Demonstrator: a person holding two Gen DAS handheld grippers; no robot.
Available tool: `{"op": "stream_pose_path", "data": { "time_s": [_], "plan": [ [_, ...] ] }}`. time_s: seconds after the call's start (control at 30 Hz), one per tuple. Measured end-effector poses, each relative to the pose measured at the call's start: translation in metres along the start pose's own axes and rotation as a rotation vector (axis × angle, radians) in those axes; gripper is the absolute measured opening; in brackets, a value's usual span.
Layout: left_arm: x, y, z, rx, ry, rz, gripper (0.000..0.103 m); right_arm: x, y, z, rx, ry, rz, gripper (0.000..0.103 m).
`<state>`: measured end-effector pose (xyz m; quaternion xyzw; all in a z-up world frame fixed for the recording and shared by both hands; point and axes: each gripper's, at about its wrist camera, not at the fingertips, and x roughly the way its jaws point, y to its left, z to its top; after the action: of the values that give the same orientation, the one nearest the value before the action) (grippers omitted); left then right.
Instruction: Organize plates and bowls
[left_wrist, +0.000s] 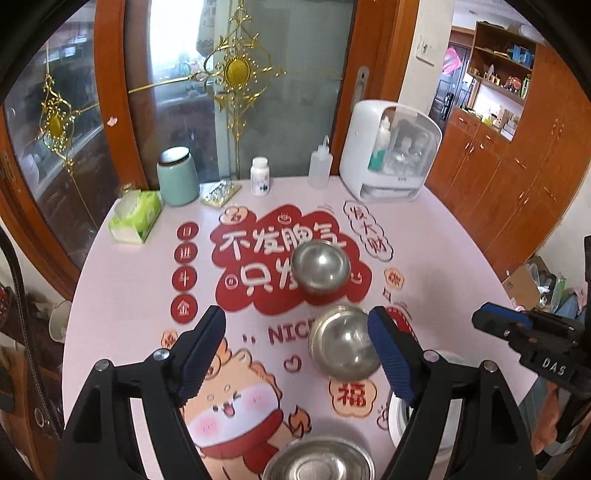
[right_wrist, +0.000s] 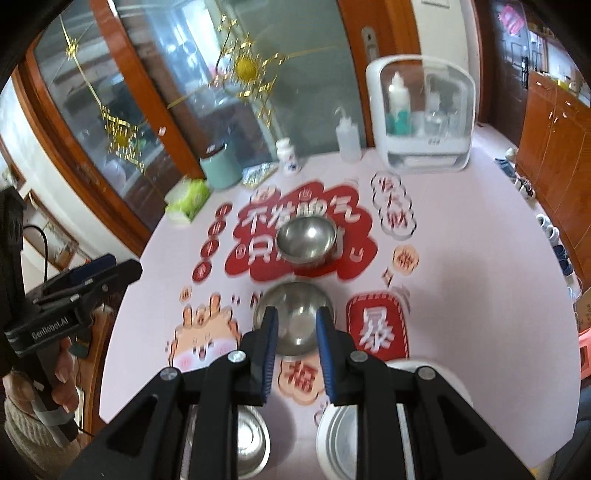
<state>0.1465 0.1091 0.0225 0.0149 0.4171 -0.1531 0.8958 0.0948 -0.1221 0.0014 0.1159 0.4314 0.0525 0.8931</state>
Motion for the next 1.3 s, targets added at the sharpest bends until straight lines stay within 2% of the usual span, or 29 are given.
{"op": "stream_pose_path", "data": {
  "time_s": [0.03, 0.13, 0.37, 0.7, 0.83, 1.03, 1.1, 1.3],
  "plan": [
    [0.002, 0.000, 0.004, 0.002, -0.004, 0.002, 0.078, 0.000, -0.001, 0.005, 0.004, -0.009, -0.003, 0.031],
    [0.013, -0.003, 0.010, 0.013, -0.001, 0.006, 0.078, 0.005, -0.003, 0.017, 0.005, -0.027, -0.015, 0.039],
    [0.070, -0.010, 0.011, 0.023, 0.086, -0.007, 0.078, 0.050, -0.014, 0.025, 0.027, 0.058, -0.019, 0.039],
    [0.163, -0.005, -0.014, -0.017, 0.275, -0.043, 0.078, 0.129, -0.040, 0.008, 0.116, 0.240, -0.006, 0.039],
    [0.189, -0.004, -0.026, -0.031, 0.343, -0.053, 0.078, 0.155, -0.049, -0.002, 0.158, 0.309, 0.012, 0.039],
    [0.215, -0.001, -0.043, -0.044, 0.413, -0.072, 0.078, 0.180, -0.053, -0.012, 0.185, 0.366, 0.008, 0.039],
    [0.221, -0.001, -0.046, -0.042, 0.427, -0.075, 0.075, 0.187, -0.055, -0.015, 0.190, 0.383, 0.004, 0.039],
    [0.233, 0.000, -0.054, -0.043, 0.475, -0.112, 0.057, 0.198, -0.058, -0.020, 0.197, 0.422, -0.003, 0.038]
  ]
}}
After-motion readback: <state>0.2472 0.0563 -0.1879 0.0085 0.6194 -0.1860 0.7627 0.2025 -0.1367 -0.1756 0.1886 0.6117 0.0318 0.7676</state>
